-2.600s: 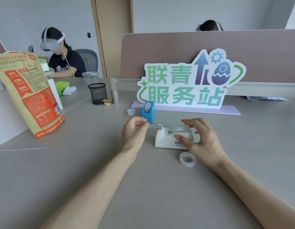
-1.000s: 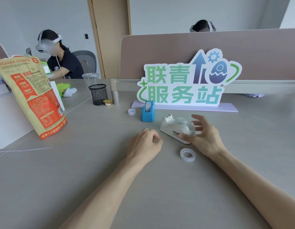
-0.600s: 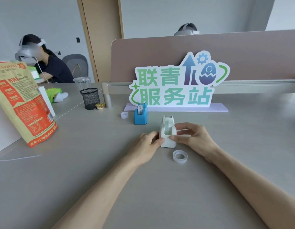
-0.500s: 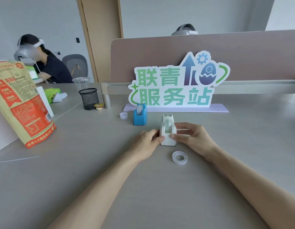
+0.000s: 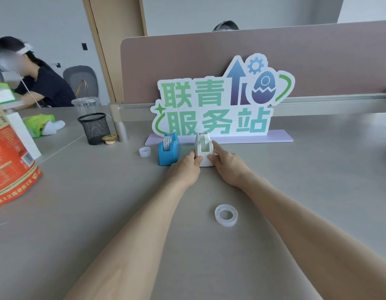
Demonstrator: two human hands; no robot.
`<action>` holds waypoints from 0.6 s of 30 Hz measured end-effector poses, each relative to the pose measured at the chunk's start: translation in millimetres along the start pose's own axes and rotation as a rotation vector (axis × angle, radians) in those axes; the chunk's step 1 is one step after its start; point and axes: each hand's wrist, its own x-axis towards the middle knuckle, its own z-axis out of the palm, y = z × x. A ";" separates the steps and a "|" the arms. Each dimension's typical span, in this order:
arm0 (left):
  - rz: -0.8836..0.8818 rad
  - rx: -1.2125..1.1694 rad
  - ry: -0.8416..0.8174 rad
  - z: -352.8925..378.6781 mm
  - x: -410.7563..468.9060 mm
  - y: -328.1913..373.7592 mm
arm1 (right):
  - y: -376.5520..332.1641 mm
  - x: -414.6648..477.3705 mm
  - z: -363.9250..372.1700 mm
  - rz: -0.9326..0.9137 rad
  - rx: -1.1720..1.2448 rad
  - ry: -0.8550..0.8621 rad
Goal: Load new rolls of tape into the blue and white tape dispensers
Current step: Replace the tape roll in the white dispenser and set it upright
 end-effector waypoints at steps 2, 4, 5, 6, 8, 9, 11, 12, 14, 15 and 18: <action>-0.022 0.054 0.003 -1.0 -0.7 3.7 | 0.6 2.0 1.3 0.012 -0.073 -0.016; -0.024 0.058 0.006 -2.2 -4.3 6.8 | 0.5 -0.4 1.3 0.033 -0.076 -0.028; -0.018 0.058 0.009 -3.0 -6.9 7.8 | 0.3 -2.7 0.8 0.041 -0.064 -0.030; -0.009 0.067 0.010 -3.5 -9.8 8.2 | 0.2 -5.0 0.2 0.051 -0.053 -0.032; 0.017 0.097 0.005 -4.1 -17.3 6.5 | -2.6 -14.1 -2.5 0.054 -0.062 -0.043; 0.031 0.109 0.003 -4.4 -21.5 5.1 | -4.1 -20.4 -4.0 0.048 -0.072 -0.050; 0.063 0.143 -0.008 -5.1 -30.7 1.9 | -8.9 -38.5 -10.0 0.027 -0.069 -0.050; 0.083 0.168 -0.015 -4.6 -35.8 -0.4 | -12.1 -49.0 -14.3 0.010 -0.053 -0.046; 0.135 0.201 -0.030 -4.7 -47.2 -4.8 | -18.1 -72.6 -23.4 -0.032 -0.023 -0.030; 0.158 0.202 -0.032 -5.0 -53.4 -7.1 | -21.2 -86.9 -28.6 -0.051 -0.036 -0.022; 0.215 0.187 -0.016 -5.5 -67.5 -15.7 | -24.9 -129.1 -39.7 -0.183 -0.144 -0.038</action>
